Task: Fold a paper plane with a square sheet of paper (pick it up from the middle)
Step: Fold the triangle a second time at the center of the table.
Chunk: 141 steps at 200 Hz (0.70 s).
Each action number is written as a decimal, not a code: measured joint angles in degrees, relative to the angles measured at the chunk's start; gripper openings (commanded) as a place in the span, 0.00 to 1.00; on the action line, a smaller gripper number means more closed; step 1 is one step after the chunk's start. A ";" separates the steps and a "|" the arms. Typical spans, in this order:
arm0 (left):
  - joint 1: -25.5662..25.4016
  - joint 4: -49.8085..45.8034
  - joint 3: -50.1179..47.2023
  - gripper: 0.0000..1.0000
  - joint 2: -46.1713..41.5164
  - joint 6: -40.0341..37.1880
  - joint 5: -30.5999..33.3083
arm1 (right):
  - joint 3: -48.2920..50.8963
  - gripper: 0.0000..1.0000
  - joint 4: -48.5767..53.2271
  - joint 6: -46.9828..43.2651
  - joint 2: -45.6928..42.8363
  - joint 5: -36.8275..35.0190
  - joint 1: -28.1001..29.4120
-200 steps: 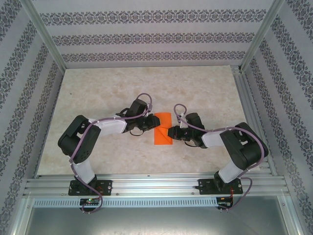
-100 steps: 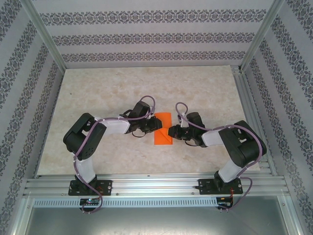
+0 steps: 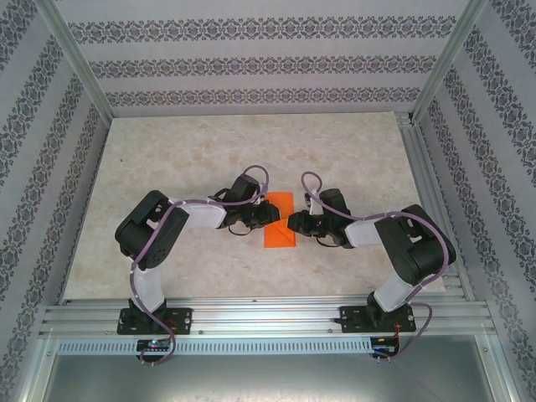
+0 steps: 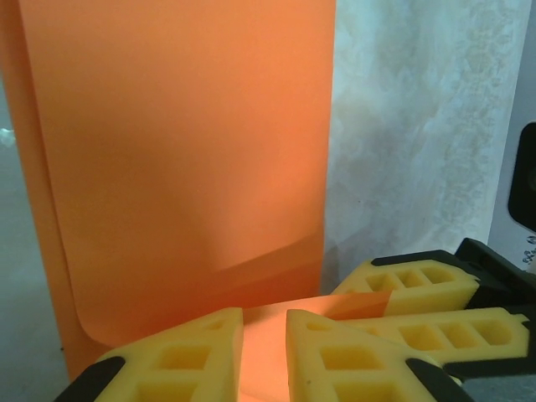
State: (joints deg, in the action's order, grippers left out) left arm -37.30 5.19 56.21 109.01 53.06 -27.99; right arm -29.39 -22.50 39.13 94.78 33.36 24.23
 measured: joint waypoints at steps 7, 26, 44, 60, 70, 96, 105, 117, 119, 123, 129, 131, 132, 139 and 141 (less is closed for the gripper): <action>0.00 0.00 0.00 0.22 0.17 0.13 0.00 | -0.13 0.21 0.68 -0.09 -0.09 0.00 0.00; 0.00 0.02 0.00 0.22 0.39 0.35 0.02 | -0.26 0.26 2.93 -0.44 -0.87 -0.04 0.00; 0.00 0.04 0.00 0.22 0.39 0.42 0.15 | -0.28 0.26 5.29 -1.46 -2.27 -0.07 0.00; 0.00 0.13 0.00 0.22 0.42 0.61 0.17 | -0.31 0.25 7.10 -2.40 -3.58 -0.07 -0.02; 0.00 0.24 0.00 0.22 0.42 0.70 0.17 | -0.39 0.25 8.11 -2.97 -4.22 -0.07 -0.02; 0.00 0.83 0.00 0.22 0.42 1.01 0.17 | -1.05 0.15 10.27 -4.39 -4.59 -0.11 0.00; 0.00 0.94 0.00 0.22 0.42 1.03 0.17 | -1.31 0.13 11.06 -4.61 -4.59 -0.28 -0.02; 0.00 1.07 0.00 0.22 0.42 1.05 0.17 | -1.66 0.09 11.98 -5.42 -4.59 -0.35 -0.02; 0.00 1.09 0.00 0.22 0.42 1.05 0.20 | -1.70 0.08 12.04 -5.40 -4.59 -0.39 -0.02; 0.00 1.09 0.00 0.23 0.42 1.05 0.17 | -1.81 0.08 12.28 -5.66 -4.59 -0.44 -0.02; 0.00 1.16 0.00 0.23 0.42 1.05 0.17 | -1.99 0.08 12.50 -5.97 -4.57 -0.46 -0.02; 0.00 1.18 0.00 0.23 0.42 1.05 0.17 | -2.03 0.08 12.59 -6.05 -4.52 -0.46 -0.02; 0.00 1.16 0.00 0.23 0.42 1.05 0.17 | -2.08 0.08 12.66 -6.08 -4.50 -0.46 -0.02; 0.00 1.20 0.00 0.24 0.42 1.05 0.17 | -2.38 0.08 12.90 -6.27 -4.35 -0.46 -0.02; 0.00 1.20 0.00 0.24 0.42 1.05 0.17 | -2.43 0.08 12.94 -6.27 -4.35 -0.46 -0.02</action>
State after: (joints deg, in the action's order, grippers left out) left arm -37.30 6.39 56.21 109.43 54.11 -27.81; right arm -31.81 -9.56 32.86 90.43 32.91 24.21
